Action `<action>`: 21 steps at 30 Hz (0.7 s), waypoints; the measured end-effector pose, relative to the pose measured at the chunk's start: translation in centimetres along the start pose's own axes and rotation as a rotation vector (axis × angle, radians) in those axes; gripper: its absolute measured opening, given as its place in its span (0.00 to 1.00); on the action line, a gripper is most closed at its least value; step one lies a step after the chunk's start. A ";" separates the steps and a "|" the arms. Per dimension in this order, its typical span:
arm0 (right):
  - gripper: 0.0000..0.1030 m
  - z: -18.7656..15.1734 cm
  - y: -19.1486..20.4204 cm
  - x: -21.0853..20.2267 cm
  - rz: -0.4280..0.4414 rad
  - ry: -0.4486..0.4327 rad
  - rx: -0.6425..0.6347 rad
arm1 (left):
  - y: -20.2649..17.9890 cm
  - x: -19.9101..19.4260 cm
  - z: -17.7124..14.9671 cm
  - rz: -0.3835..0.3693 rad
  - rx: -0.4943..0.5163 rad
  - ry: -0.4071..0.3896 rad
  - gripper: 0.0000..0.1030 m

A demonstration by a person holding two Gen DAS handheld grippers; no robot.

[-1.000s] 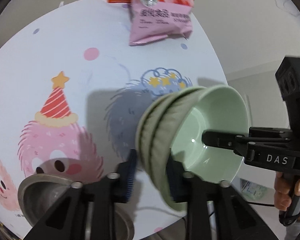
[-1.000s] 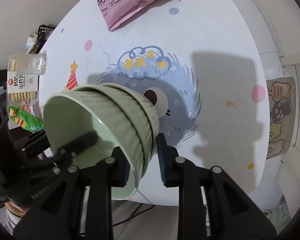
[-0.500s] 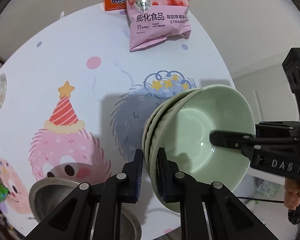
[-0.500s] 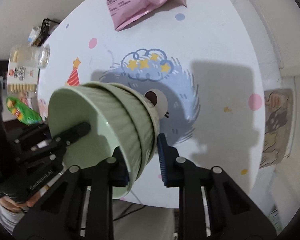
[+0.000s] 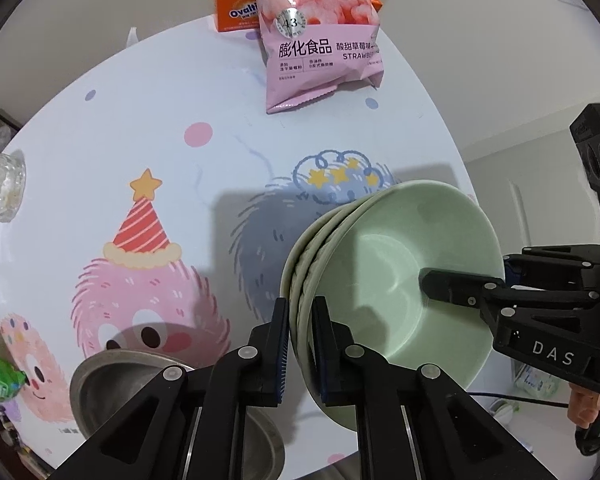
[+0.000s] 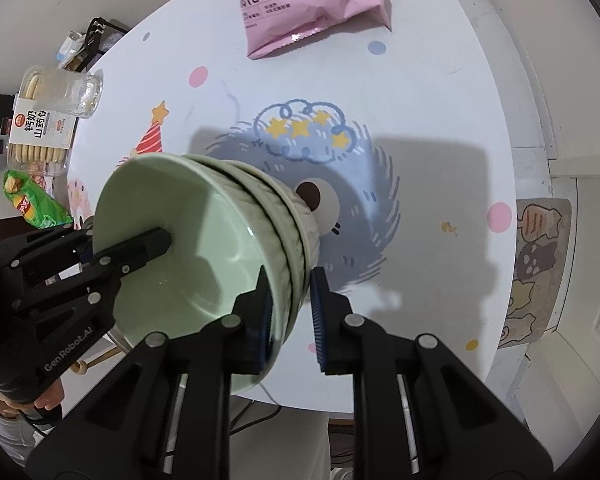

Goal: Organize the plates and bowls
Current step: 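Lift and carry the bowl stack with both tools toward the steel bowl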

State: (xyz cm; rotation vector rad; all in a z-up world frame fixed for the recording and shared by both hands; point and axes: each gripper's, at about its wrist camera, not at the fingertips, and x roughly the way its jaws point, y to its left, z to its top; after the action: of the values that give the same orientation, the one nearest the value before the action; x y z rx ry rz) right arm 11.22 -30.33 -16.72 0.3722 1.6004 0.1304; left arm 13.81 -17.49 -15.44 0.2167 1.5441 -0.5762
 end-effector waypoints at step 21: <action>0.21 0.2 -2.9 0.2 0.079 0.015 0.136 | 2.3 2.5 0.2 -0.168 -0.116 0.068 0.21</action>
State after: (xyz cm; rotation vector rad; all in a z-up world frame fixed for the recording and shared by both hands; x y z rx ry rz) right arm 10.98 -33.06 -17.80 0.5411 1.6140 0.0843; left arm 14.94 -16.16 -18.39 0.0188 1.6668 -0.6138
